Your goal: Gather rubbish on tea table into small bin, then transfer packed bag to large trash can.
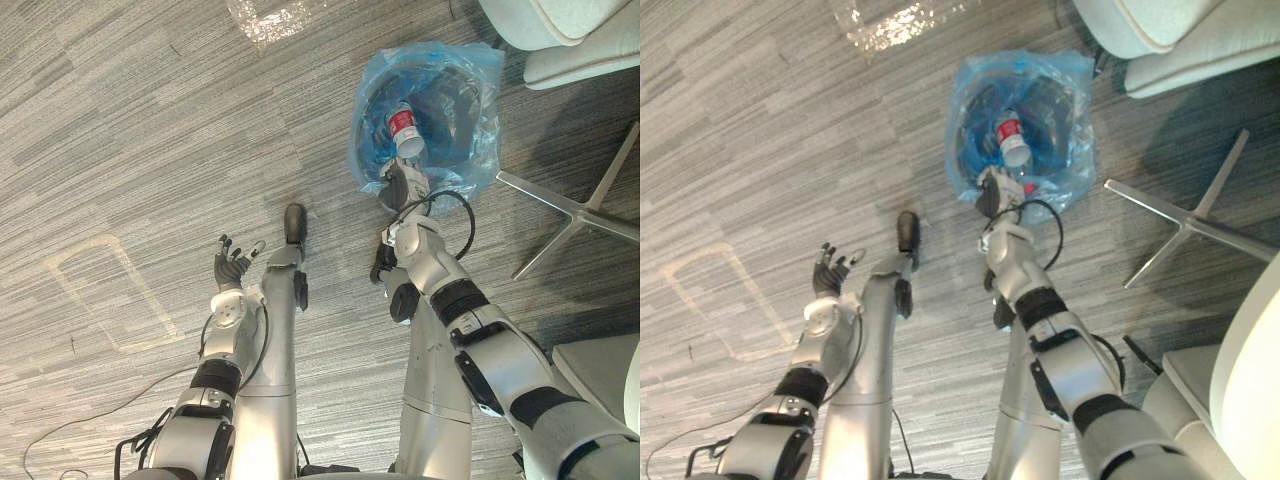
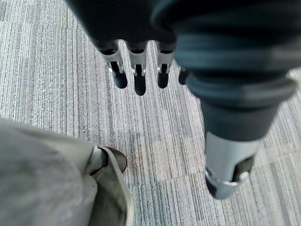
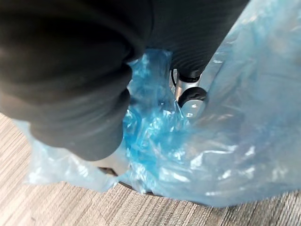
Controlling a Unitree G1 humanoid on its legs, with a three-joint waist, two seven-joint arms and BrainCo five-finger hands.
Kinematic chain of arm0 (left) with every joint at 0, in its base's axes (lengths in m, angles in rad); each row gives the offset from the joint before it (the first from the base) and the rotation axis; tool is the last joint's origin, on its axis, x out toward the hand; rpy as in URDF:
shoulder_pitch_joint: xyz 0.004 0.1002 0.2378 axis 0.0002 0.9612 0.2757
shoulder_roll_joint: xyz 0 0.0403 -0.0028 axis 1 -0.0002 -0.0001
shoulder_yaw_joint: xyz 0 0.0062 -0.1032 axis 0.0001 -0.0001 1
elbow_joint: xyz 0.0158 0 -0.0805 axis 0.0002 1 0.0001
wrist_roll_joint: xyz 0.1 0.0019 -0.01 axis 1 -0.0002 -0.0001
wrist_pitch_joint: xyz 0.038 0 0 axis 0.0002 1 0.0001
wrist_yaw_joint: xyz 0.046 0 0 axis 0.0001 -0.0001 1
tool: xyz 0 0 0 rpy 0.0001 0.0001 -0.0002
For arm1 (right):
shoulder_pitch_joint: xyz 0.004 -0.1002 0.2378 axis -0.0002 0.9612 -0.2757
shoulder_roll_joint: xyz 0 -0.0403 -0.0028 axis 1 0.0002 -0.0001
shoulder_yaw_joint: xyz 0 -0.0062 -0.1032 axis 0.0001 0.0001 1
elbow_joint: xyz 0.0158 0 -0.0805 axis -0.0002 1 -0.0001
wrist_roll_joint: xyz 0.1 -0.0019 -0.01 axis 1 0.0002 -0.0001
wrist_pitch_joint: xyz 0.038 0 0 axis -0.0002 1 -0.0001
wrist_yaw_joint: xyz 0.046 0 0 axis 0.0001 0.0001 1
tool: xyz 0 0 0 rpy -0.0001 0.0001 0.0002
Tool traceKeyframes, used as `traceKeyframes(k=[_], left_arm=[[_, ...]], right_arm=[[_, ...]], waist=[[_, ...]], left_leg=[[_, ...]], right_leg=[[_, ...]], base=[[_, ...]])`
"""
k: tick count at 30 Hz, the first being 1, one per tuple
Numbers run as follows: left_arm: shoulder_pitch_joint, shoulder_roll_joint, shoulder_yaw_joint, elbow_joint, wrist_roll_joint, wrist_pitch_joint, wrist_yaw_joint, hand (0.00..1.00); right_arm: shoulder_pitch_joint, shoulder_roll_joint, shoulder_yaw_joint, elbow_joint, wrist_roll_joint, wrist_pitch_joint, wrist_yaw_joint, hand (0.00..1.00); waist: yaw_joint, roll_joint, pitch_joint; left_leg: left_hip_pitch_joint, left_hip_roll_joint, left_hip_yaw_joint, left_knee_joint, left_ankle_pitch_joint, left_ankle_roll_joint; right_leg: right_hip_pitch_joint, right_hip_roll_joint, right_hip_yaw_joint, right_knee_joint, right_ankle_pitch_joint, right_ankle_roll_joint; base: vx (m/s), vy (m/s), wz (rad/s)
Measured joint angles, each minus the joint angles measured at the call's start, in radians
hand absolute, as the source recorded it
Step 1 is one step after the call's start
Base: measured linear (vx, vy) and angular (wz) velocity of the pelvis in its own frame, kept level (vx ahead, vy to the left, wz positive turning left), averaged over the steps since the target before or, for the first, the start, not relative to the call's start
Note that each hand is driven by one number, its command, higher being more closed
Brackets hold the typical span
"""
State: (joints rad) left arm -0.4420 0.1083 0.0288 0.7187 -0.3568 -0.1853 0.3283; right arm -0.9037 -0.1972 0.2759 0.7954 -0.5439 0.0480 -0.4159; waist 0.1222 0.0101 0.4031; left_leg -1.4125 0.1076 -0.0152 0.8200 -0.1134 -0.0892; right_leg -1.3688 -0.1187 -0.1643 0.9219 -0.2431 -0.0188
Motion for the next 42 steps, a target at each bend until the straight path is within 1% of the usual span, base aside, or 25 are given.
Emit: traceKeyframes(k=[3,5,9,10,12,16,19,22,23,26,27,29,33,34,35,36,38,39,41,42], left_arm=[[0.001,-0.006,0.013,0.004,0.002,0.008,0.000,0.00],[0.001,-0.006,0.013,0.008,0.003,0.023,0.000,0.00],[0.015,-0.006,0.012,0.022,0.022,0.042,-0.001,0.00],[0.024,-0.005,0.012,0.021,0.023,0.045,-0.001,0.00],[0.031,-0.006,0.012,0.022,0.026,0.047,-0.001,0.00],[0.058,-0.019,-0.012,0.017,0.053,0.065,-0.004,0.00],[0.094,-0.041,-0.030,0.008,0.065,0.069,-0.010,0.00],[0.133,-0.065,-0.051,0.002,0.083,0.079,-0.024,0.00],[0.151,-0.065,-0.051,-0.002,0.092,0.085,-0.030,0.00],[0.176,-0.065,-0.051,-0.002,0.100,0.087,-0.032,0.00],[0.197,-0.065,-0.051,-0.001,0.103,0.091,-0.036,0.00],[0.220,-0.065,-0.051,0.000,0.121,0.100,-0.040,0.00],[0.279,-0.064,-0.049,0.004,0.142,0.111,-0.050,0.00],[0.283,-0.064,-0.049,0.008,0.144,0.111,-0.051,0.00],[0.297,-0.065,-0.049,0.016,0.161,0.112,-0.054,0.00],[0.302,-0.065,-0.049,0.021,0.161,0.113,-0.055,0.00],[0.340,-0.077,-0.050,0.031,0.168,0.118,-0.060,0.00],[0.350,-0.080,-0.049,0.032,0.170,0.120,-0.061,0.00],[0.394,-0.084,-0.052,0.038,0.181,0.127,-0.076,0.00],[0.399,-0.084,-0.054,0.040,0.181,0.127,-0.076,0.00]], right_arm=[[0.012,-0.001,-0.003,-0.035,0.016,0.000,0.000,1.00],[0.016,0.003,-0.001,-0.059,0.038,-0.008,-0.001,1.00],[0.075,0.003,0.002,-0.143,0.054,-0.031,0.001,1.00],[0.099,0.004,0.003,-0.173,0.076,-0.037,0.003,1.00],[0.130,0.004,0.004,-0.207,0.081,-0.044,0.004,1.00],[0.235,0.010,0.006,-0.278,0.095,-0.050,0.015,1.00],[0.323,0.023,0.009,-0.369,0.113,-0.052,0.032,1.00],[0.399,0.034,0.016,-0.434,0.114,-0.054,0.056,1.00],[0.429,0.040,0.022,-0.468,0.115,-0.056,0.065,1.00],[0.480,0.045,0.026,-0.524,0.115,-0.062,0.079,1.00],[0.514,0.047,0.027,-0.553,0.121,-0.068,0.088,1.00],[0.539,0.053,0.029,-0.572,0.126,-0.072,0.095,1.00],[0.633,0.079,0.046,-0.632,0.133,-0.088,0.124,1.00],[0.642,0.080,0.049,-0.633,0.134,-0.089,0.126,1.00],[0.666,0.080,0.061,-0.634,0.146,-0.089,0.136,1.00],[0.676,0.081,0.064,-0.634,0.153,-0.089,0.140,1.00],[0.729,0.084,0.074,-0.655,0.153,-0.089,0.159,1.00],[0.741,0.085,0.074,-0.666,0.153,-0.089,0.164,1.00],[0.772,0.093,0.079,-0.691,0.153,-0.096,0.178,1.00],[0.776,0.095,0.080,-0.695,0.153,-0.097,0.180,1.00]], waist=[[0.000,0.000,0.000],[0.002,0.000,0.001],[0.002,0.000,0.001],[0.002,0.000,0.001],[0.000,-0.001,0.002],[-0.007,-0.004,0.004],[-0.013,-0.007,0.005],[-0.016,-0.017,0.006],[-0.018,-0.025,0.005],[-0.019,-0.030,0.002],[-0.020,-0.033,0.001],[-0.025,-0.038,-0.001],[-0.040,-0.073,-0.026],[-0.041,-0.076,-0.028],[-0.043,-0.089,-0.039],[-0.044,-0.093,-0.046],[-0.045,-0.107,-0.085],[-0.046,-0.108,-0.092],[-0.048,-0.107,-0.134],[-0.050,-0.106,-0.139]], left_leg=[[0.008,0.001,-0.002,0.005,-0.001,0.002],[0.021,0.002,0.001,0.005,-0.002,0.002],[0.079,0.011,0.003,0.000,-0.005,0.006],[0.096,0.017,0.005,-0.004,-0.006,0.008],[0.125,0.021,0.010,-0.017,-0.006,0.008],[0.225,0.026,0.027,-0.061,-0.005,0.008],[0.320,0.034,0.043,-0.111,-0.005,0.008],[0.409,0.033,0.057,-0.157,-0.003,0.008],[0.442,0.032,0.062,-0.171,-0.003,0.008],[0.498,0.029,0.067,-0.192,-0.003,0.008],[0.543,0.028,0.074,-0.210,-0.003,0.009],[0.589,0.027,0.080,-0.228,-0.003,0.009],[0.711,0.024,0.090,-0.285,-0.003,0.009],[0.723,0.023,0.090,-0.292,-0.003,0.009],[0.759,0.023,0.092,-0.312,-0.003,0.008],[0.771,0.023,0.093,-0.319,-0.002,0.008],[0.840,0.021,0.101,-0.369,0.004,0.009],[0.859,0.020,0.104,-0.383,0.008,0.009],[0.926,0.019,0.121,-0.434,0.015,0.009],[0.934,0.018,0.121,-0.441,0.016,0.010]], right_leg=[[0.012,0.000,-0.003,-0.001,0.000,0.000],[0.025,0.000,-0.001,-0.002,0.001,0.000],[0.087,0.012,-0.001,-0.022,-0.001,0.006],[0.105,0.017,0.000,-0.032,0.001,0.008],[0.132,0.021,0.001,-0.049,0.006,0.012],[0.224,0.026,0.007,-0.092,0.018,0.007],[0.318,0.031,0.008,-0.151,0.030,0.016],[0.405,0.031,0.009,-0.198,0.043,0.008],[0.437,0.030,0.009,-0.212,0.043,0.008],[0.492,0.030,0.008,-0.237,0.043,0.008],[0.534,0.029,0.008,-0.254,0.043,0.008],[0.576,0.029,0.009,-0.269,0.043,0.008],[0.694,0.029,0.004,-0.323,0.042,0.010],[0.707,0.029,0.003,-0.330,0.042,0.010],[0.745,0.030,0.001,-0.349,0.043,0.012],[0.756,0.030,0.001,-0.357,0.044,0.013],[0.825,0.033,-0.003,-0.413,0.053,0.023],[0.845,0.034,-0.003,-0.429,0.058,0.023],[0.908,0.039,0.003,-0.488,0.074,0.029],[0.917,0.040,0.004,-0.497,0.077,0.030]], base=[[0.00,0.000,0.00],[0.00,0.006,-0.02],[0.00,0.007,-0.09],[0.00,0.009,-0.19],[0.01,0.007,-0.11],[0.01,-0.002,-0.05],[0.04,0.000,-0.09],[0.07,0.015,-0.02],[0.07,0.020,-0.01],[0.07,0.013,0.01],[0.07,0.006,-0.01],[0.06,-0.008,-0.04],[0.03,-0.018,-0.01],[0.04,-0.016,0.02],[0.04,-0.010,0.01],[0.07,-0.011,0.00],[0.09,-0.001,-0.02],[0.12,0.008,-0.07],[0.14,0.018,-0.12],[0.12,0.019,-0.10]])
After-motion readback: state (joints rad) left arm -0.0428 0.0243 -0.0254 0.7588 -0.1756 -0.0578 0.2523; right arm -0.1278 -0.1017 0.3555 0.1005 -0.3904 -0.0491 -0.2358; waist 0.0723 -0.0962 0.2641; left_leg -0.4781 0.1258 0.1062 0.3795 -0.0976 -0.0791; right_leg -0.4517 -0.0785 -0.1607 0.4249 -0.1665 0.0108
